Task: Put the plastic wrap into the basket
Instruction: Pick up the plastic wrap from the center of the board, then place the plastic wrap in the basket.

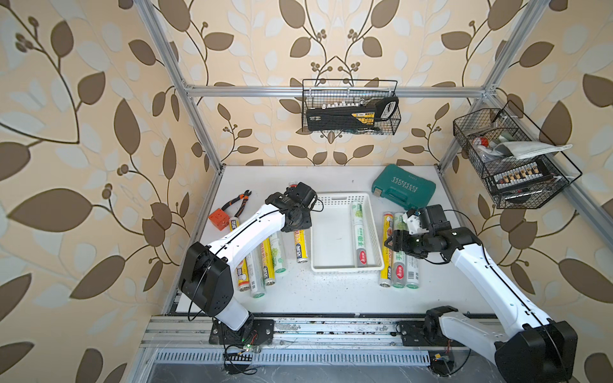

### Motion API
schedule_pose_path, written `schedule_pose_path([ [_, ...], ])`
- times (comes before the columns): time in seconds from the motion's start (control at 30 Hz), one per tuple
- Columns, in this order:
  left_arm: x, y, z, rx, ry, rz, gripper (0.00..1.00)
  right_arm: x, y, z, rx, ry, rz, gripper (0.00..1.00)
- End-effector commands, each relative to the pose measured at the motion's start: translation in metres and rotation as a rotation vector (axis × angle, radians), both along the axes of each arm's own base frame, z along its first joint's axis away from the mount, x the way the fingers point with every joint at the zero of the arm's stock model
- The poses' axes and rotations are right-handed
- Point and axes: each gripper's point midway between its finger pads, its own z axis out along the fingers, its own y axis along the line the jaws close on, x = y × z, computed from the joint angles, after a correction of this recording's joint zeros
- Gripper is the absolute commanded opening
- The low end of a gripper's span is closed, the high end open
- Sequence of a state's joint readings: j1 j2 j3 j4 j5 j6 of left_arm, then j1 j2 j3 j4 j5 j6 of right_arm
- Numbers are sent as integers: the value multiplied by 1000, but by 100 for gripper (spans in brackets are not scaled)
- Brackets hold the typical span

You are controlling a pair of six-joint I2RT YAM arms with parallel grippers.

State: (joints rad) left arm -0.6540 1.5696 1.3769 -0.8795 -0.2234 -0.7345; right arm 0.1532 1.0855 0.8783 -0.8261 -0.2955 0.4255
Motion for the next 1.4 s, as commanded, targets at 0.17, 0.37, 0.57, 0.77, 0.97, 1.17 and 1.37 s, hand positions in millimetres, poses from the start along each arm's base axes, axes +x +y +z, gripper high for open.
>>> schedule_pose_path([
  [0.17, 7, -64, 39, -105, -70, -78, 38, -1, 1, -6, 22, -2, 13, 71],
  [0.37, 14, -111, 20, -181, -39, -111, 38, 1, 4, 1, 54, -36, 2, 71],
  [0.57, 20, -137, -11, -204, 21, -118, 38, 3, 0, 3, 39, -59, -16, 71],
  [0.77, 17, -146, -40, -212, 80, -109, 38, 4, -1, 6, 38, -78, -20, 70],
  [0.97, 15, -160, -55, -226, 118, -130, 38, 3, -1, 7, 35, -80, -19, 70],
  [1.17, 15, -169, -65, -250, 149, -134, 38, 2, 2, 16, 59, -108, -20, 70],
  [1.37, 15, -190, -80, -288, 185, -190, 38, 4, 1, 21, 54, -119, -19, 70],
])
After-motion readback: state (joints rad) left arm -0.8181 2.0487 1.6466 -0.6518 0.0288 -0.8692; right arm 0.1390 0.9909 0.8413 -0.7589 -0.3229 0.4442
